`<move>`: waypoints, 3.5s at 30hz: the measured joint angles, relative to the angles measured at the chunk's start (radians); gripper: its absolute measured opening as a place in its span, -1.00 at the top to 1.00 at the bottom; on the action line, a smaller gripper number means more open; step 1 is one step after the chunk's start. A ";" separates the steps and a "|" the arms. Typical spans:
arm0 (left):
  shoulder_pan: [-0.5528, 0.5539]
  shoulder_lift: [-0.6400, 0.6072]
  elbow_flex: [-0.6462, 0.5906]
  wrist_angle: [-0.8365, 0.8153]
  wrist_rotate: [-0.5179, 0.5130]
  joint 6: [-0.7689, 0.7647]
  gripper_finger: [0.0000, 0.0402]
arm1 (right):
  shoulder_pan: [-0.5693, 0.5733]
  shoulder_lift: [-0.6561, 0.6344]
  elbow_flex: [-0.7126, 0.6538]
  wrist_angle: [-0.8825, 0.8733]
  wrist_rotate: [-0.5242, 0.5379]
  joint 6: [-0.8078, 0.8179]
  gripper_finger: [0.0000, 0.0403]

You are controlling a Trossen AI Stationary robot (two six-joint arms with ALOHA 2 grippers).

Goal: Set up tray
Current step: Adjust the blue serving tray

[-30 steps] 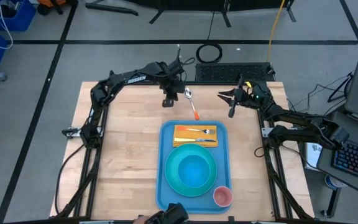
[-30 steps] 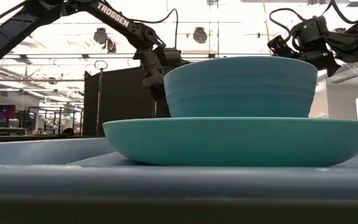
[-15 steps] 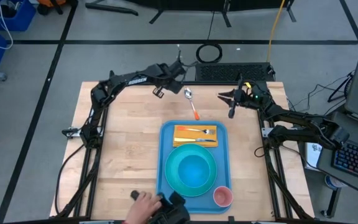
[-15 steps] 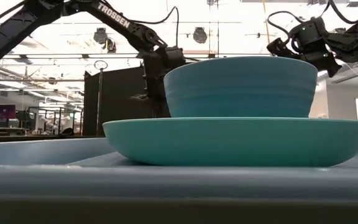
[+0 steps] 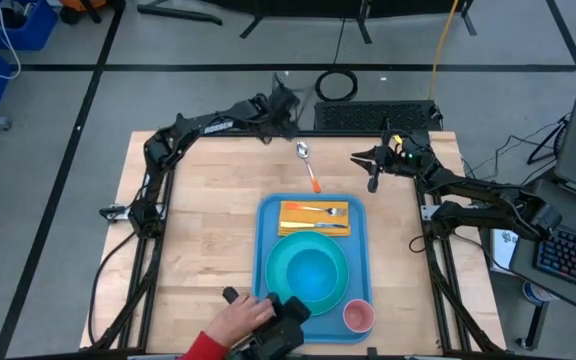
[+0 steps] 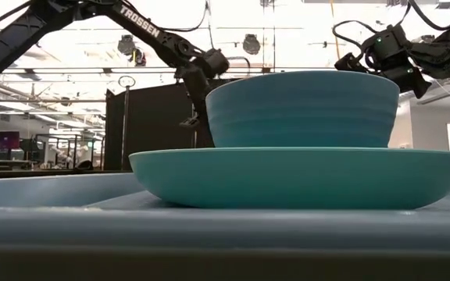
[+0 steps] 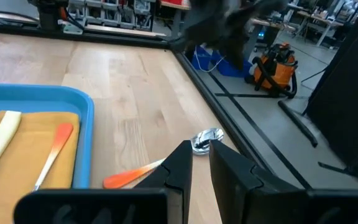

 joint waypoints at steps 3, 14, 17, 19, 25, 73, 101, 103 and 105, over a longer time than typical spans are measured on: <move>0.021 -0.009 0.005 0.061 -0.020 -0.031 0.95 | 0.000 0.000 0.000 -0.004 0.001 0.000 0.78; 0.076 -0.007 0.002 0.418 -0.049 -0.191 0.91 | 0.000 0.000 -0.001 -0.039 0.000 -0.002 0.78; 0.090 -0.007 0.002 0.499 -0.048 -0.211 0.88 | 0.000 0.000 -0.001 -0.038 0.000 -0.002 0.78; 0.105 -0.007 0.002 0.535 -0.046 -0.253 0.87 | 0.000 0.000 -0.001 -0.038 0.000 -0.002 0.78; 0.127 -0.008 0.002 0.430 0.155 0.072 0.97 | 0.000 0.000 -0.001 -0.038 0.000 -0.002 0.78; 0.156 0.180 0.252 -0.296 0.817 -0.441 0.98 | -0.007 0.002 -0.018 0.046 0.026 -0.004 0.78; 0.104 0.119 0.246 -0.606 1.522 -0.604 0.99 | -0.131 0.545 0.629 -0.749 -0.214 0.148 1.00; 0.098 0.119 0.246 -0.615 1.523 -0.595 0.99 | -0.132 0.585 0.673 -0.783 -0.176 0.130 1.00; 0.098 0.119 0.246 -0.649 1.504 -0.583 0.99 | -0.126 0.619 0.715 -0.839 -0.157 0.039 1.00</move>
